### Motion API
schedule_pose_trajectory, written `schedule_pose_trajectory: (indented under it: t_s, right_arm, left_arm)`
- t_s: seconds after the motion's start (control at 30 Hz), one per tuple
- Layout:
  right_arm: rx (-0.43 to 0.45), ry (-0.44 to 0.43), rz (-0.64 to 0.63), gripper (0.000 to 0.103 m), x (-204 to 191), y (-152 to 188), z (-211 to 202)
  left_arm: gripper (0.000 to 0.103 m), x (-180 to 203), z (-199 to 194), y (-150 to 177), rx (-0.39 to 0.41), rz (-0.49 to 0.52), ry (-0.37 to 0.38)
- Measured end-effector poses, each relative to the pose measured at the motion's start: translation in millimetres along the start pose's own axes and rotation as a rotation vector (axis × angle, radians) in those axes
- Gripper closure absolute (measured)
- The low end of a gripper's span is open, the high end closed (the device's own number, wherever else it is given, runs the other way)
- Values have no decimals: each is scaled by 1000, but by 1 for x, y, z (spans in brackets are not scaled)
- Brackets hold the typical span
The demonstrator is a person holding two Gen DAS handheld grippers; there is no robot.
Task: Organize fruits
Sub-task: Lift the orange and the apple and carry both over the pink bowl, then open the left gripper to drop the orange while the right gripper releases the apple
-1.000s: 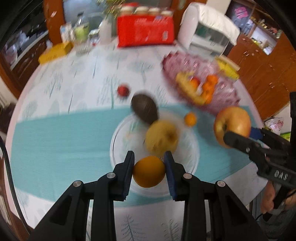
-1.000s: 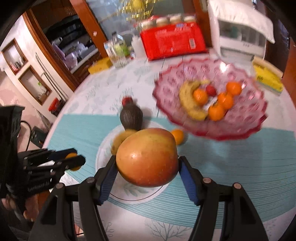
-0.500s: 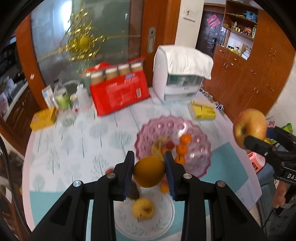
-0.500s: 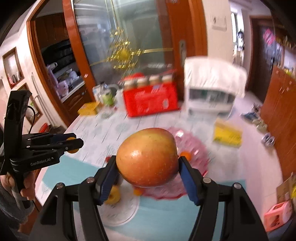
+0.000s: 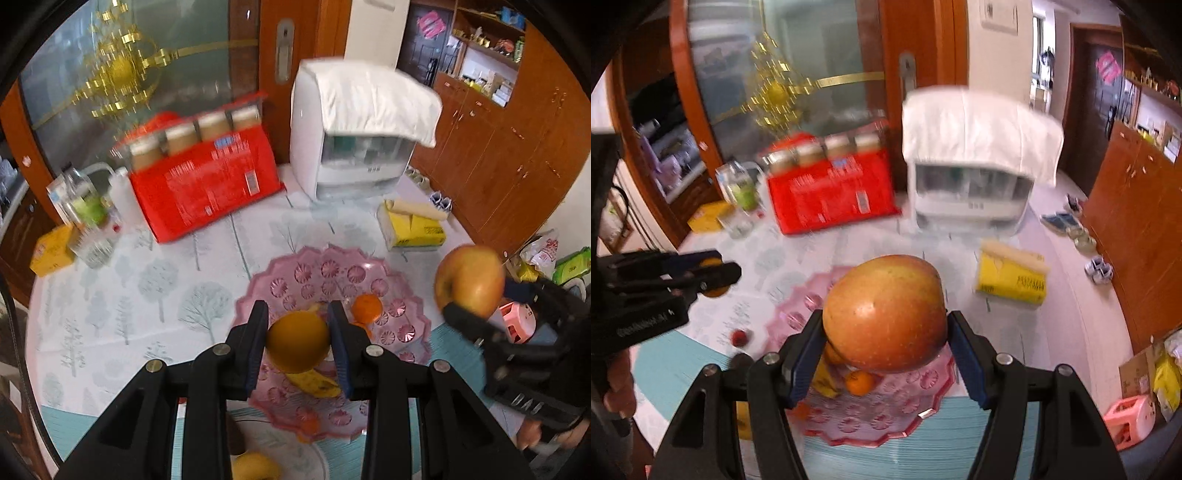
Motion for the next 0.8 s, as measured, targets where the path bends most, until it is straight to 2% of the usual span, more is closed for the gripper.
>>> schedule_pose_trajectory:
  t_s: [0.2, 0.4, 0.5, 0.73, 0.8]
  right_arm:
    - [-116, 3, -32, 37, -9, 38, 59]
    - [-199, 23, -45, 38, -15, 68, 100]
    - [-213, 29, -43, 38, -17, 76, 111]
    - [-175, 28, -39, 37, -24, 82, 116]
    - [-161, 30, -30, 37, -24, 83, 115]
  left_arm:
    - [72, -6, 78, 20, -104, -43, -1]
    - [72, -6, 135, 41, -183, -46, -25]
    - [72, -5, 152, 46, -202, -40, -32]
    - [71, -2, 171, 53, -235, -11, -49]
    - [63, -2, 171, 54, -233, -8, -51]
Point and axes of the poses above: each gripper's, at about its wrist camera, not at the fingertips, and z roughly the way its jaws point, x to its right, y to its underside, the point moved 3 cm from there along z, roughly the way its jaws point, and after that the axes turned 11 degrees about y, right-handed, at the moved point
